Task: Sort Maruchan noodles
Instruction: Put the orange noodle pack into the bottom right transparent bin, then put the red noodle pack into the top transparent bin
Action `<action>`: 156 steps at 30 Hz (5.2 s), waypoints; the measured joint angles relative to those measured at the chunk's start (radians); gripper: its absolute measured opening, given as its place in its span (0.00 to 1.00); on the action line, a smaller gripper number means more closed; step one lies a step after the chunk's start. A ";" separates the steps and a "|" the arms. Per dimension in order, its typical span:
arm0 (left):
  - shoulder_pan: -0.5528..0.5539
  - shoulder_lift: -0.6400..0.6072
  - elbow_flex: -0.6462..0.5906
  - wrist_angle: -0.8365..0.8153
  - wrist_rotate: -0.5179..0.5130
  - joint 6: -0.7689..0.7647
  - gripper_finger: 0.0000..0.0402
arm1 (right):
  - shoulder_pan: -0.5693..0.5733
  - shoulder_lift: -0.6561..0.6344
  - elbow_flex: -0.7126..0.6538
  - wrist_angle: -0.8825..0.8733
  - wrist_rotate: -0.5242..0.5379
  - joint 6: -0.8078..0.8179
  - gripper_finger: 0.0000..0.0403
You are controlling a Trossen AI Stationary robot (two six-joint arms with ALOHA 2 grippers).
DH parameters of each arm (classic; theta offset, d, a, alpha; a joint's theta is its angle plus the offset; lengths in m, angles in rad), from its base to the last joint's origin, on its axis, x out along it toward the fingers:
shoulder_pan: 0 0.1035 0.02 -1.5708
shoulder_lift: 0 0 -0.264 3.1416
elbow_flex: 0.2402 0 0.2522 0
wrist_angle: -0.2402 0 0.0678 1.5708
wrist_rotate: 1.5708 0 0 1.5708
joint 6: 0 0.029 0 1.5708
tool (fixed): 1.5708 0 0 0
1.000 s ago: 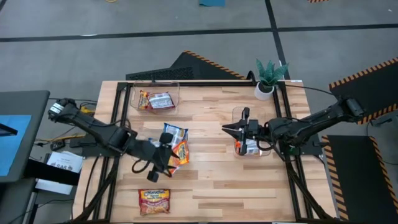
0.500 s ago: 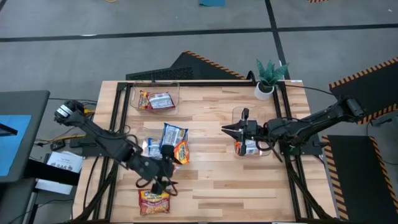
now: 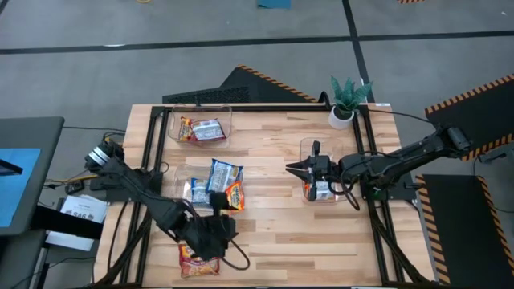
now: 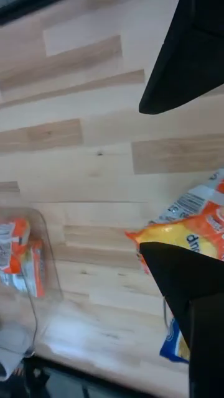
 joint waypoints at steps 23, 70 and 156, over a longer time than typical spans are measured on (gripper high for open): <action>0.052 0.133 0.009 -0.258 -0.129 -0.210 0.85 | 0.000 0.000 0.000 -0.058 0.000 0.032 0.18; 0.256 -0.099 -0.111 0.360 0.084 0.619 0.08 | 0.070 -0.011 0.000 0.151 0.000 -0.109 0.18; 0.379 -0.756 -0.911 1.035 0.509 0.320 0.59 | 0.072 0.001 0.000 0.184 0.001 -0.049 0.18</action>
